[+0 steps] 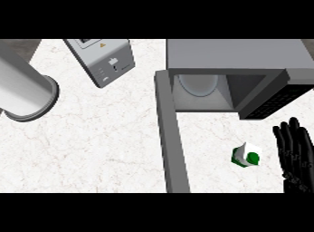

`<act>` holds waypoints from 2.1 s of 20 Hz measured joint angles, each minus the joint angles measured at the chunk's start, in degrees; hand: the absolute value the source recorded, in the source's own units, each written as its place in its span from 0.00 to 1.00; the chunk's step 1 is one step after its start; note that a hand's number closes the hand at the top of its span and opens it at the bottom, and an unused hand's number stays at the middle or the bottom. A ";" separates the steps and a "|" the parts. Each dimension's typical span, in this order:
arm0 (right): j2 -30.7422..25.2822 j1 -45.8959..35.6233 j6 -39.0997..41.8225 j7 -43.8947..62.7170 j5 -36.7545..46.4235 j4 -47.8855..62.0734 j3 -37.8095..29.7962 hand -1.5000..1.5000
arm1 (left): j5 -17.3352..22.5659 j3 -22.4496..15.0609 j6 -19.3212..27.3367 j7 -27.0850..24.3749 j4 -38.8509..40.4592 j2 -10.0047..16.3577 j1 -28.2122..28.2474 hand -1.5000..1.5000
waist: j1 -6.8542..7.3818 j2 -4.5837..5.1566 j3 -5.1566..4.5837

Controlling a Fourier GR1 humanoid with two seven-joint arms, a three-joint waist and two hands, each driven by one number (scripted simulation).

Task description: Pick up the milk, place it into the microwave and close the microwave

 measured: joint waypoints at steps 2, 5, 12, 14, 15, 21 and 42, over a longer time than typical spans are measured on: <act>-0.35 0.95 -0.10 -1.73 -1.18 1.50 -1.09 0.00 | 2.00 1.88 -1.42 -0.11 -0.17 0.37 0.69 0.00 | -0.04 0.01 0.01; -0.36 1.90 -0.63 -4.05 -2.09 4.22 -1.87 0.00 | 3.41 3.60 -2.84 -0.31 -0.14 0.17 1.25 0.00 | -0.08 0.03 0.01; 0.37 1.17 -1.95 -10.37 -5.37 13.36 -5.09 0.00 | 3.92 5.62 -7.18 -2.60 -0.72 -2.17 6.90 0.00 | 0.14 0.02 0.01; 0.25 0.87 -2.01 -11.97 -6.60 15.88 -6.79 0.00 | 4.28 7.13 -8.04 -2.56 -0.66 -2.02 7.34 0.00 | 0.14 0.03 0.01; -0.23 0.75 -1.59 -13.10 -7.99 17.26 -8.45 0.00 | 4.31 7.00 -7.57 -1.72 -0.62 -2.04 6.52 0.00 | 0.04 0.05 0.02; -0.69 -0.02 -1.55 -19.90 -12.04 27.00 -14.53 0.00 | 6.03 9.27 -10.95 -3.30 0.17 -2.46 7.96 0.00 | 0.13 0.04 0.02; -3.80 -8.34 5.18 -43.67 -17.88 61.12 -25.82 0.00 | 10.68 15.88 -16.17 -3.27 0.65 -3.11 10.50 0.00 | 0.27 0.07 0.04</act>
